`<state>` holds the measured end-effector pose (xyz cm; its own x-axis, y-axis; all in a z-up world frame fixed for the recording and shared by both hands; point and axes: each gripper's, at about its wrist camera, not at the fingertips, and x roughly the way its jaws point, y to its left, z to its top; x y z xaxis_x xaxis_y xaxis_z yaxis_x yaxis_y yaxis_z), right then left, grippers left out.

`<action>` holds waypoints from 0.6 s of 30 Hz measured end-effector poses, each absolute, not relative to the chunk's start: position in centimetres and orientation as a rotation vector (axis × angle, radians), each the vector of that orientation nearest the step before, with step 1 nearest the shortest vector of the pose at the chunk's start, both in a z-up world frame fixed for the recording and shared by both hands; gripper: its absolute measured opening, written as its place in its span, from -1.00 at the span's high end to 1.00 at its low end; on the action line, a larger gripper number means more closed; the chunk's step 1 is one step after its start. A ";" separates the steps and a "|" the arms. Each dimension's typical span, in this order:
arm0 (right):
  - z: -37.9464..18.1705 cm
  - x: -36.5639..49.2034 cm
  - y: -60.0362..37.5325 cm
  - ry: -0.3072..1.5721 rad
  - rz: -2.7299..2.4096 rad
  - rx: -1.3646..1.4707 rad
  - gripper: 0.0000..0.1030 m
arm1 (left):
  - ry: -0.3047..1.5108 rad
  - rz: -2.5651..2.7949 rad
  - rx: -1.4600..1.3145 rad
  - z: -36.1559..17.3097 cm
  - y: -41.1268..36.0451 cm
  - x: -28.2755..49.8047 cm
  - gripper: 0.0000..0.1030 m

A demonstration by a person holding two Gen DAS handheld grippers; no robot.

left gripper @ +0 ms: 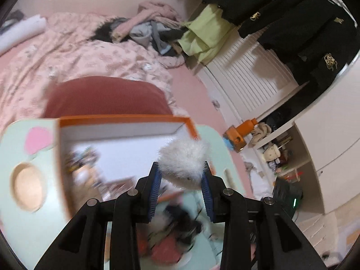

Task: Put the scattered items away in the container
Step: 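Carry the pom-pom out and set it on the table with the left tool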

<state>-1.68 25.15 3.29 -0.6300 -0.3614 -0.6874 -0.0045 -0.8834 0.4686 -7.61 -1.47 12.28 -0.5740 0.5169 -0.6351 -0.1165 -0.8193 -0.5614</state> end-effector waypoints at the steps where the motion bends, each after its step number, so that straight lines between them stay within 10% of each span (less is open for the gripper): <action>1: 3.3 -1.7 25.2 -0.647 -2.587 1.234 -0.18 | -0.666 2.436 -1.192 12.1 -2.6 -6.1 0.37; 18: 3.7 -1.7 24.6 -0.624 -2.584 1.235 -0.18 | -0.605 2.677 -1.418 1.1 -6.4 1.6 0.36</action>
